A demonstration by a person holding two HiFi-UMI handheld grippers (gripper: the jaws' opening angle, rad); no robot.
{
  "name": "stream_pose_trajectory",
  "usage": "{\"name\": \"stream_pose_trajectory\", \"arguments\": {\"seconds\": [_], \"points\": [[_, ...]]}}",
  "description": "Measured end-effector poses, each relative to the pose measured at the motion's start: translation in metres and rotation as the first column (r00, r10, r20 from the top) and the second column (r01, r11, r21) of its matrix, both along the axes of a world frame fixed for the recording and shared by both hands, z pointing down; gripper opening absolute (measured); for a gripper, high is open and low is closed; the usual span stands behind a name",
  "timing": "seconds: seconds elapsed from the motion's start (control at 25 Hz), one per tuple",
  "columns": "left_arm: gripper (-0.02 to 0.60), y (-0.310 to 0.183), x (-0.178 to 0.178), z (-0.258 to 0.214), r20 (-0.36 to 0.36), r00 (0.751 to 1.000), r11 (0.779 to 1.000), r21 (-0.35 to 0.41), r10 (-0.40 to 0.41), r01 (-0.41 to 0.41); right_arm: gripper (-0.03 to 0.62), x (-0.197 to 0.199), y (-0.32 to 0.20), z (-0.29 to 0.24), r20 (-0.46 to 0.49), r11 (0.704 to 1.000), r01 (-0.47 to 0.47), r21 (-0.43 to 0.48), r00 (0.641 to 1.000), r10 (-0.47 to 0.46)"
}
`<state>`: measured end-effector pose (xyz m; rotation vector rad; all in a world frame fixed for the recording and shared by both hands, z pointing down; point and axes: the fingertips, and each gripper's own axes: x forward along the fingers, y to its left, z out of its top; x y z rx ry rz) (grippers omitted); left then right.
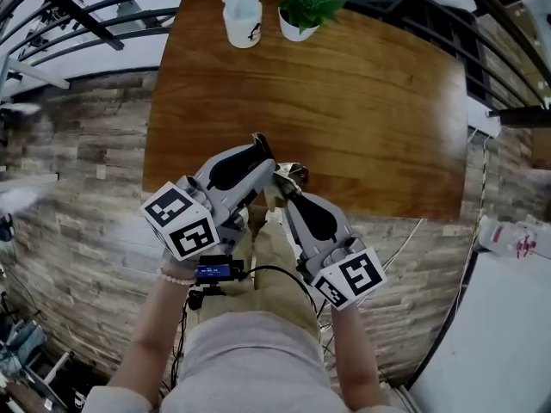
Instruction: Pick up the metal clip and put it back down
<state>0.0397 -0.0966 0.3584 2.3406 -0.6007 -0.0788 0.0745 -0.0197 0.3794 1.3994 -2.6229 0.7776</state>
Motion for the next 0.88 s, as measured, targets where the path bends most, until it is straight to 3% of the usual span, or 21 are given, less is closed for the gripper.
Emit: {"name": "stream_pose_trajectory", "arguments": {"seconds": [0.48,0.88], "points": [[0.109,-0.018,0.013,0.063,0.017,1.0,0.994,-0.103,0.023,-0.021,0.051,0.009,-0.014,0.052,0.051,0.987,-0.082,-0.137,0.995,0.089],[0.112,-0.033,0.021,0.112,0.032,0.999,0.978,-0.206,0.033,-0.025,0.051,0.016,-0.027,0.091,0.085,0.947,-0.162,-0.277,0.978,0.192]]}}
